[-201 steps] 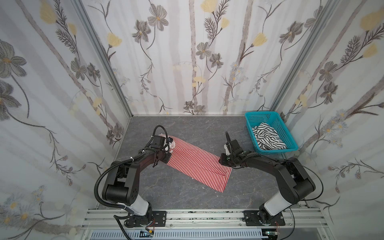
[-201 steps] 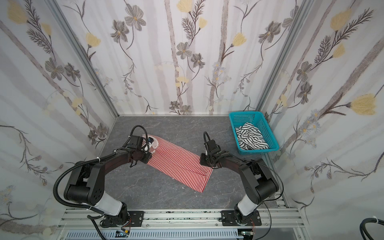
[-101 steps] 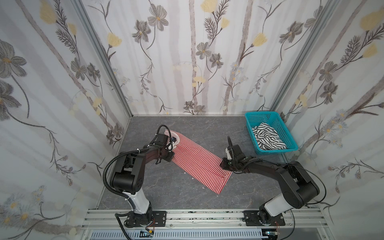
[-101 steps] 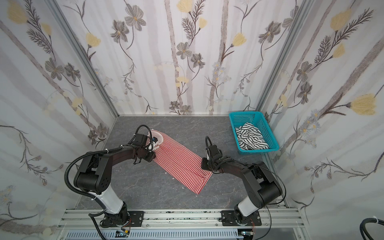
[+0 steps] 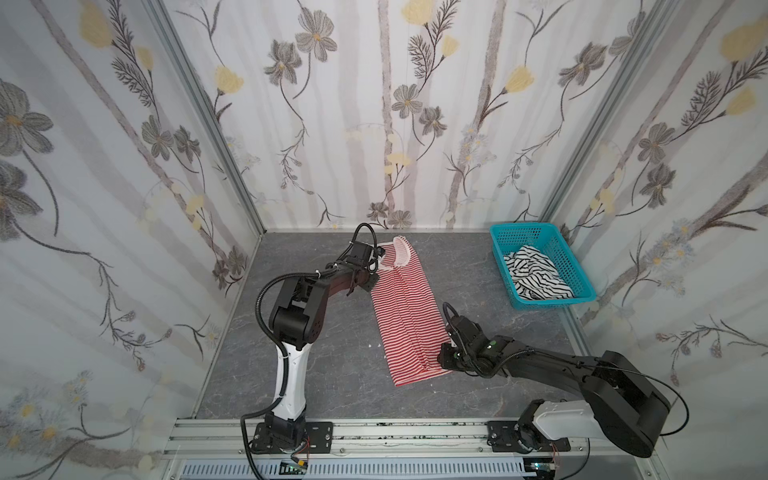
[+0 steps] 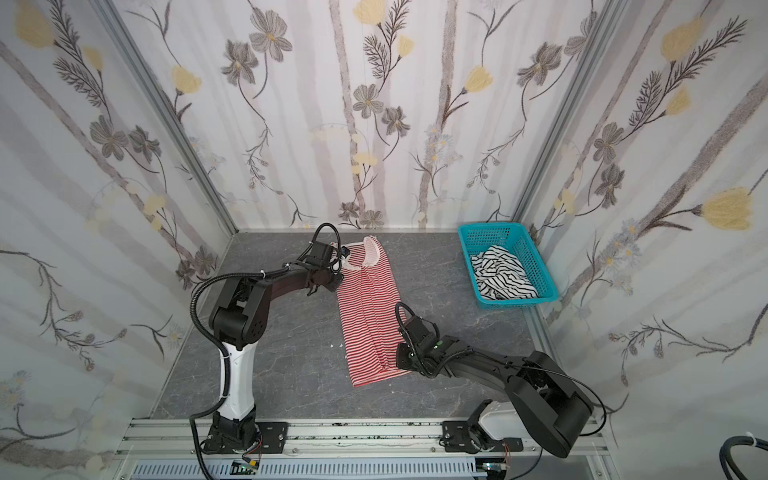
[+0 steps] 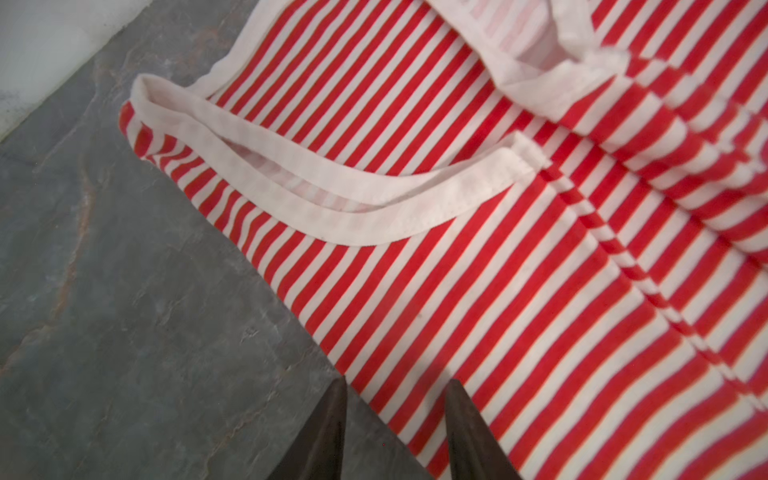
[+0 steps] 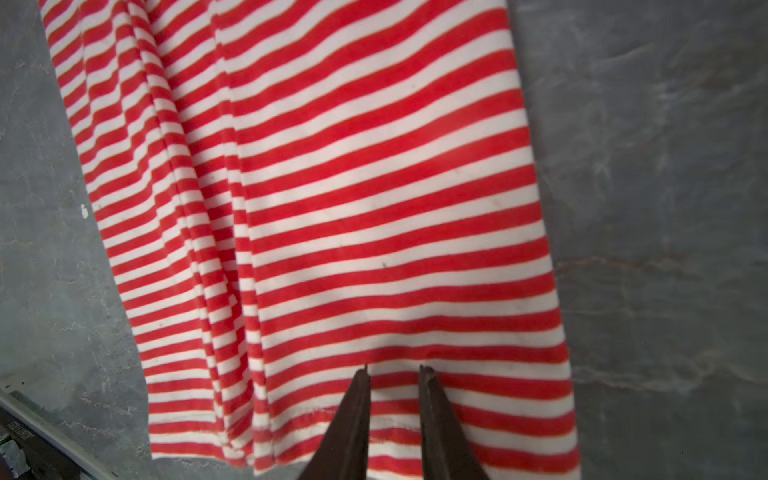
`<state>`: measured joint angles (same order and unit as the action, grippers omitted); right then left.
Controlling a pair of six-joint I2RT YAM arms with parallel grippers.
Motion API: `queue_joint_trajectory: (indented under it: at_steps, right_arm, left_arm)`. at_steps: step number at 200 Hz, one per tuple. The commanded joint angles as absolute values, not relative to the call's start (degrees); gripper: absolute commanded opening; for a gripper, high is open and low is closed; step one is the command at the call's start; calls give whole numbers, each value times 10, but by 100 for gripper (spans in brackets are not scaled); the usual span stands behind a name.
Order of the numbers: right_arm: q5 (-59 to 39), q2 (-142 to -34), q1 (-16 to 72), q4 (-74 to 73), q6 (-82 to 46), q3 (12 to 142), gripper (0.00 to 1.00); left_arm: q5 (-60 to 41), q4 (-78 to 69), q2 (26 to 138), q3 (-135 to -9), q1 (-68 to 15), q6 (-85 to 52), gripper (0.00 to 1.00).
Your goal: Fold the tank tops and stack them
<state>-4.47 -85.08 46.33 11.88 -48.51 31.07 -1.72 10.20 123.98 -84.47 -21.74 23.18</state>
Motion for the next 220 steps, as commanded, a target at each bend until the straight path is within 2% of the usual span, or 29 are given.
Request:
queue_joint_trajectory:
  at_steps: [1, 50, 80, 111, 152, 220]
  right_arm:
    - [-43, -848, 500, 121, -534, 319, 24]
    - [-73, -904, 567, 95, -546, 377, 24]
    - [-63, -929, 591, 133, -532, 427, 25]
    - [-40, -865, 578, 144, -533, 413, 30]
    - [-28, -815, 540, 157, -533, 358, 32]
    - [-32, -900, 565, 129, -538, 357, 31]
  left_arm:
    - [1, 181, 1246, -847, -221, 237, 41]
    - [8, 180, 1211, -838, -219, 226, 41]
    - [-5, 180, 1150, -812, -219, 227, 43]
    - [-32, 181, 1076, -763, -221, 221, 45]
    - [-69, 181, 986, -651, -237, 226, 46]
    - [-135, 175, 869, -503, -260, 228, 46]
